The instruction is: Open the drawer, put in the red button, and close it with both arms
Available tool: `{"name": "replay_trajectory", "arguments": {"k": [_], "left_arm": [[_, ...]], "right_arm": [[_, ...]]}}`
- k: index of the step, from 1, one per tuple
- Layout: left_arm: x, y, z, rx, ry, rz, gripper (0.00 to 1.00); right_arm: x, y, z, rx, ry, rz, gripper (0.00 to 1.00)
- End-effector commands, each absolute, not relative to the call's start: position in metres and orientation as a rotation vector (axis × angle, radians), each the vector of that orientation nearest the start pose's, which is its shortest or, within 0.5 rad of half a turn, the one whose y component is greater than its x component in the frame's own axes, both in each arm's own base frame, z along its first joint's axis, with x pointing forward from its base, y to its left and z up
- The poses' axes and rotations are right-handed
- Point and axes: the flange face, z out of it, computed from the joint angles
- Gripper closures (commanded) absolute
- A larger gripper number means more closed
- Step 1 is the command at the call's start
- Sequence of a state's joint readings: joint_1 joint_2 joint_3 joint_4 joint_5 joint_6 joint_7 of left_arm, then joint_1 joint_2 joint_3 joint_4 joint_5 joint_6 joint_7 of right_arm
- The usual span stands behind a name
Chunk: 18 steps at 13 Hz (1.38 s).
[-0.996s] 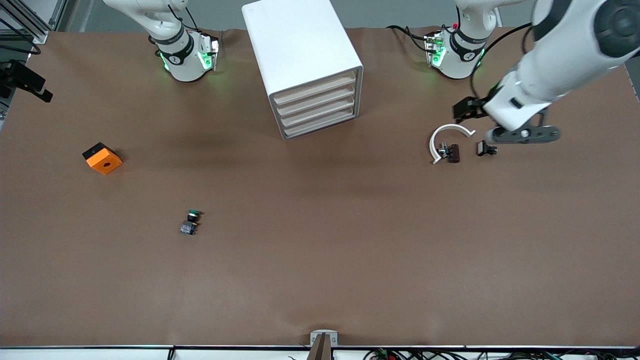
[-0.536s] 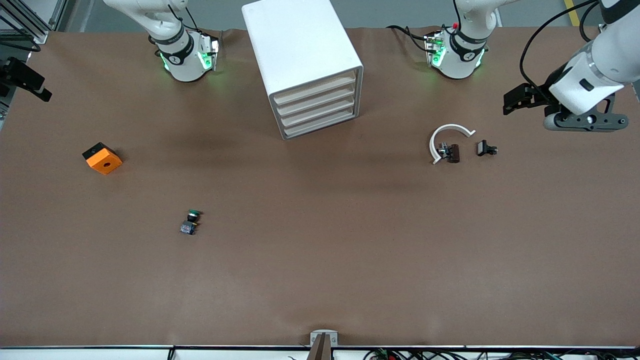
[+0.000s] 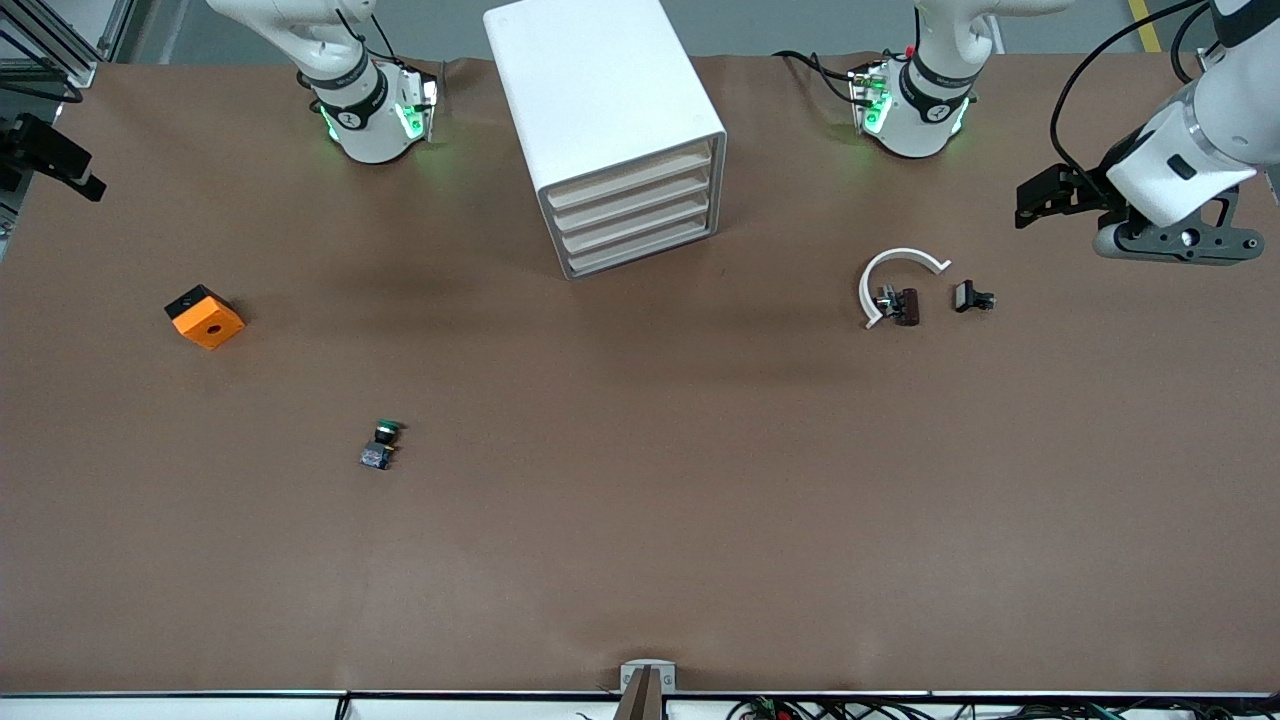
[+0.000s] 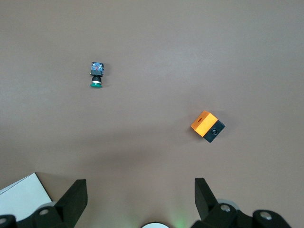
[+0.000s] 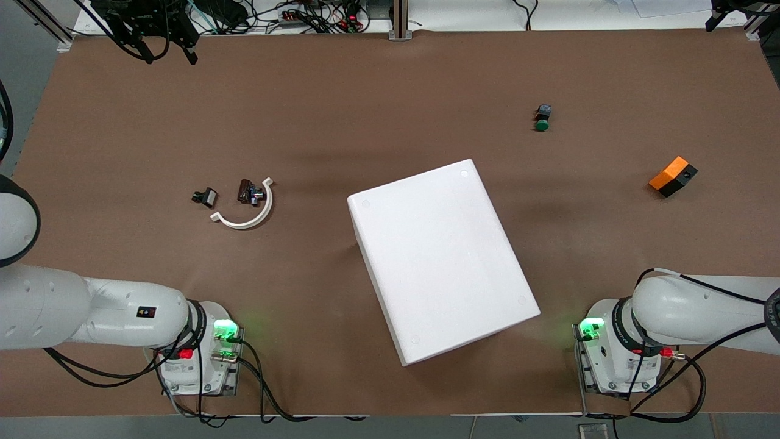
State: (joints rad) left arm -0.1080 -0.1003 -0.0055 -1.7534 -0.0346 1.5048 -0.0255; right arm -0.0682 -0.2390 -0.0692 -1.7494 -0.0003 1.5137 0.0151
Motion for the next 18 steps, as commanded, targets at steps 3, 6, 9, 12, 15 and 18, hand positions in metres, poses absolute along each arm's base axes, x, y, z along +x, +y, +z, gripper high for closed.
{"name": "replay_trajectory", "arguments": {"k": [3,6,9,12,15,18], "left_arm": [[0.507,-0.05,0.599,-3.137,0.135,0.152,0.0],[0.508,-0.05,0.607,-3.135,0.132,0.12,0.0],[0.512,-0.048,0.618,-3.133,0.107,0.082,0.0],[0.512,-0.048,0.623,-3.14,0.093,0.073,0.0],[0.514,-0.045,0.631,-3.157,0.082,0.048,0.0],[0.519,-0.036,0.638,-3.161,0.074,0.028,0.0]], "right_arm": [[0.463,-0.07,0.66,-3.104,0.266,-0.004,0.0],[0.463,-0.068,0.659,-3.103,0.258,-0.002,0.0],[0.465,-0.054,0.659,-3.108,0.214,-0.003,0.0],[0.466,-0.051,0.66,-3.109,0.202,-0.013,0.0],[0.466,-0.05,0.661,-3.109,0.199,-0.02,0.0],[0.466,-0.05,0.661,-3.109,0.199,-0.025,0.0]]}}
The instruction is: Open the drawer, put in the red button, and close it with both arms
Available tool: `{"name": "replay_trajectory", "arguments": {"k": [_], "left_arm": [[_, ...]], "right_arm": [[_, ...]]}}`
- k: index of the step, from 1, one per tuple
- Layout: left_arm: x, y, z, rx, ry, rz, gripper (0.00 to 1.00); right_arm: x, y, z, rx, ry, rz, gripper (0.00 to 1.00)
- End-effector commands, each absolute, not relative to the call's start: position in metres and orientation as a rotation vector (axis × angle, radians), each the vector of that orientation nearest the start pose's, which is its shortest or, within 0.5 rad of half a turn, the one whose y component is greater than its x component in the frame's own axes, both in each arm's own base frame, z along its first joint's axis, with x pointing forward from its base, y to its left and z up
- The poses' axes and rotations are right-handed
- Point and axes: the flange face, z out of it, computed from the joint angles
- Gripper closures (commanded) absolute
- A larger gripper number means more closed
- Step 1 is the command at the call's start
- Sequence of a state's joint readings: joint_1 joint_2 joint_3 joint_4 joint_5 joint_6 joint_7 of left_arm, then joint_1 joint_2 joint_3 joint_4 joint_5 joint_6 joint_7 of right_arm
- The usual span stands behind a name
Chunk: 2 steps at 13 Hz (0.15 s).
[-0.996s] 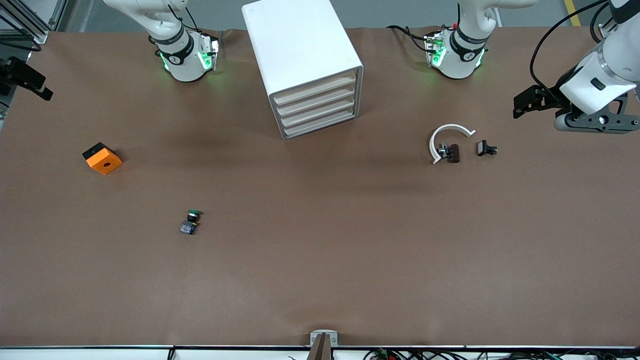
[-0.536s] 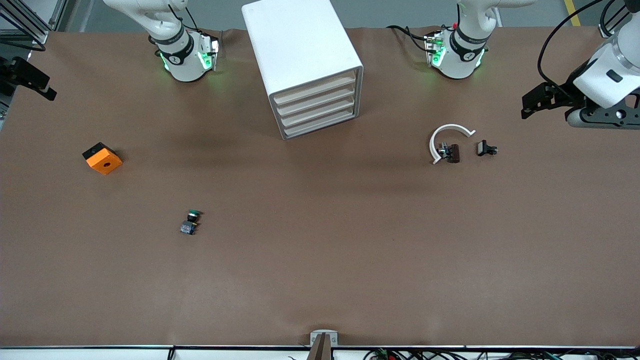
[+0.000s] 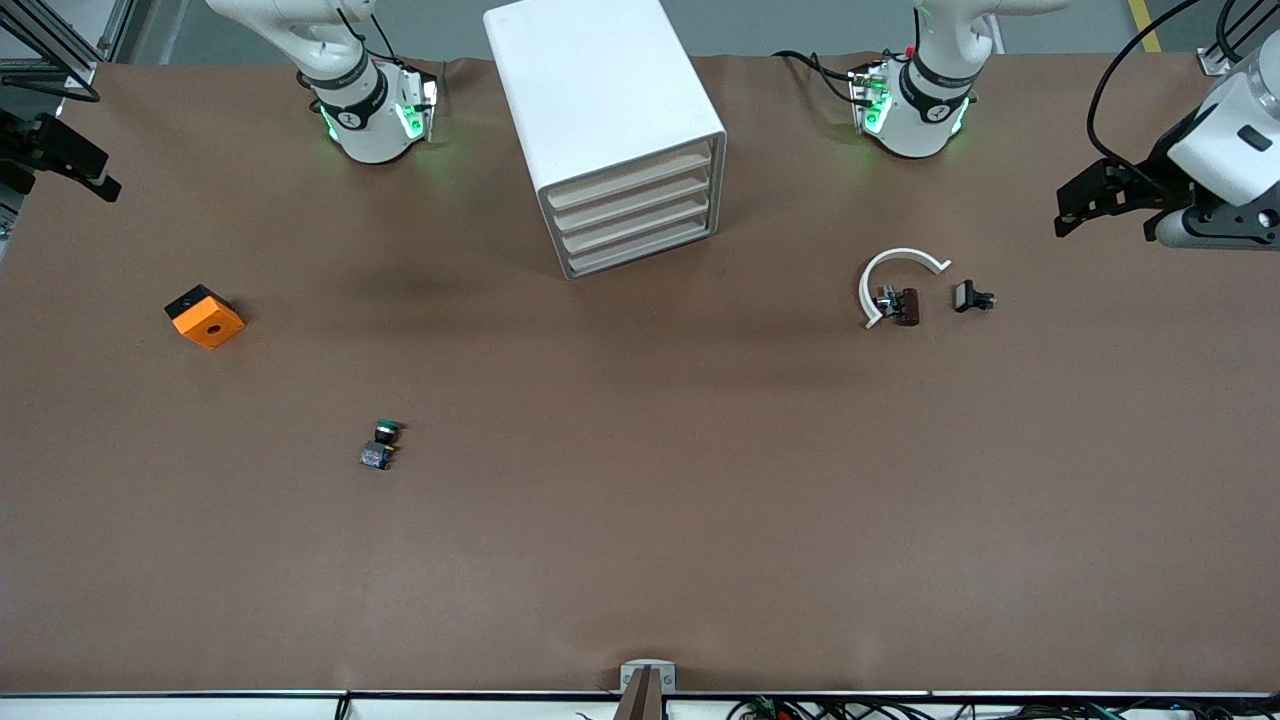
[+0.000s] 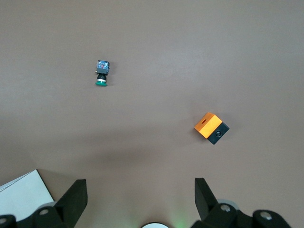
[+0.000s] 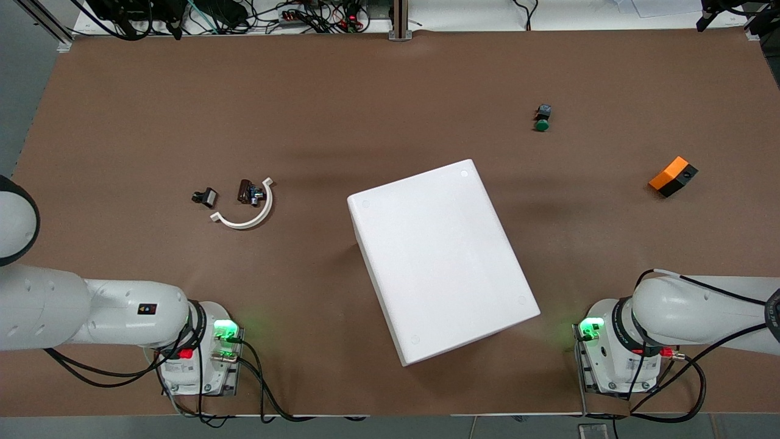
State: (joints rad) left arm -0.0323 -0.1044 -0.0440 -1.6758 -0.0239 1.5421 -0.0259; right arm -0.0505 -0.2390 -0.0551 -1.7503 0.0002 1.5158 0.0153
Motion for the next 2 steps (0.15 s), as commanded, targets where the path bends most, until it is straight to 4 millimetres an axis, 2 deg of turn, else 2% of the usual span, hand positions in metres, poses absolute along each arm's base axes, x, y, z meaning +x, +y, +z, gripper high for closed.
{"name": "replay_trajectory", "arguments": {"k": [1,2], "left_arm": [[0.5195,-0.0368,0.6406,-3.16,0.086,0.016,0.0],[0.5192,-0.0384,0.6412,-3.159,0.093,0.016,0.0]], "right_arm": [[0.4664,-0.0498,0.6617,-3.109,0.199,-0.029,0.0],[0.4669,-0.0499,0.661,-3.109,0.199,-0.027,0.0]]}}
